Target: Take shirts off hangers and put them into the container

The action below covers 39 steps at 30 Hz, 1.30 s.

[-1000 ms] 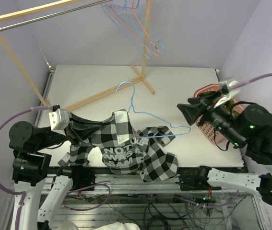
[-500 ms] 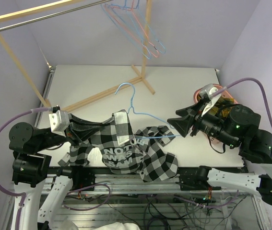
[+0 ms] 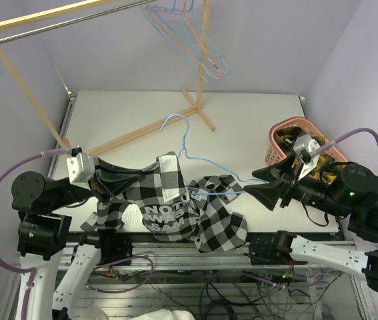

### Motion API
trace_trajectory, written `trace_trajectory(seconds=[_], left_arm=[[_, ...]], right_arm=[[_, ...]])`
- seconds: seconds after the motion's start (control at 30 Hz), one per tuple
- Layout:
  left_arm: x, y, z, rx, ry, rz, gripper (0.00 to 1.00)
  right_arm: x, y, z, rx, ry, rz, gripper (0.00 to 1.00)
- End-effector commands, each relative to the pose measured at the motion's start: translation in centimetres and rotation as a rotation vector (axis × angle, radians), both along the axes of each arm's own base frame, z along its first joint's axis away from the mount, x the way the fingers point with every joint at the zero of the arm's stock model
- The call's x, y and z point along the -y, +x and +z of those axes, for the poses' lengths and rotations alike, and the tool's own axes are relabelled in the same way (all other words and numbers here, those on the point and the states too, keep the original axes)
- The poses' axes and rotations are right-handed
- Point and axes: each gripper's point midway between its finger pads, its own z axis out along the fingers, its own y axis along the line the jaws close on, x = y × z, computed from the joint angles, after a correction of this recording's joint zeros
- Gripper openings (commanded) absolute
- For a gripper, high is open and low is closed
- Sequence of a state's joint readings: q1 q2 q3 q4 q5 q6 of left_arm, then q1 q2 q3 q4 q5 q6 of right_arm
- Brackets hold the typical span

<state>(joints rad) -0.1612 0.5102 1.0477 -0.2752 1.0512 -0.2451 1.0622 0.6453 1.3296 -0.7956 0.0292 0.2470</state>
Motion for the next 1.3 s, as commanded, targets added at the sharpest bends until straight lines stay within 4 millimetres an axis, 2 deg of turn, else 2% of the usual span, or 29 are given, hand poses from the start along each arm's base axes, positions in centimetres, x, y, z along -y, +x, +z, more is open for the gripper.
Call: trace_trajectory(seconds=[0.0,0.13,0.27,0.37,0.5,0.53,0.73,0.83,0.93,1.0,1.03,1.17,1.2,1.27], left_arm=[[0.0,-0.2,1.1,0.053,-0.021,0.001,0.07],[0.0,-0.3,1.1,0.053,-0.026,0.003,0.07],[0.0,-0.4,1.3,0.058,-0.034,0.001,0.07],[0.0,-0.3,1.3,0.056,-0.036,0.003,0.07],[-0.1,-0.1,1.3,0.054,-0.040,0.015,0.07],[-0.1,0.0,1.3,0.054,-0.042,0.020,0.07],[-0.5,1.0,1.0,0.035,-0.063,0.074,0.07],[-1.0,2.3,0.8,0.004,-0.095,0.150,0.07],[-1.8,3.9,0.1,-0.048,-0.112,0.241,0.26],[-2.3,4.7,-0.4,-0.075,-0.120,0.291,0.45],[-2.5,4.9,-0.6,-0.087,-0.125,0.314,0.52],[-3.1,6.4,-2.7,-0.146,-0.090,0.378,0.63],[-3.3,6.8,-3.5,-0.170,-0.076,0.397,0.69],[-3.9,8.0,-5.3,-0.219,-0.046,0.456,0.71]], right_arm=[[-0.2,-1.5,0.1,-0.015,0.031,0.075,0.54],[0.0,-2.0,0.7,-0.004,0.057,0.090,0.54],[-0.6,-2.1,0.2,-0.016,0.046,0.113,0.49],[-1.2,-2.0,-0.5,-0.034,0.028,0.124,0.35],[-1.8,-2.0,-1.2,-0.054,0.010,0.138,0.05],[-1.9,-2.0,-1.4,-0.059,0.002,0.139,0.00],[-2.2,-1.9,-1.9,-0.070,-0.010,0.145,0.00],[-2.0,-1.6,-1.8,-0.073,-0.008,0.118,0.00],[-1.2,-1.0,-1.3,-0.065,0.007,0.063,0.00],[-0.5,-0.4,-0.9,-0.059,0.017,0.015,0.00],[-0.1,-0.1,-0.8,-0.059,0.018,-0.014,0.00],[0.5,0.7,-1.1,-0.064,-0.011,-0.070,0.00],[0.4,0.9,-1.3,-0.069,-0.022,-0.075,0.00],[0.2,1.0,-1.7,-0.080,-0.043,-0.080,0.00]])
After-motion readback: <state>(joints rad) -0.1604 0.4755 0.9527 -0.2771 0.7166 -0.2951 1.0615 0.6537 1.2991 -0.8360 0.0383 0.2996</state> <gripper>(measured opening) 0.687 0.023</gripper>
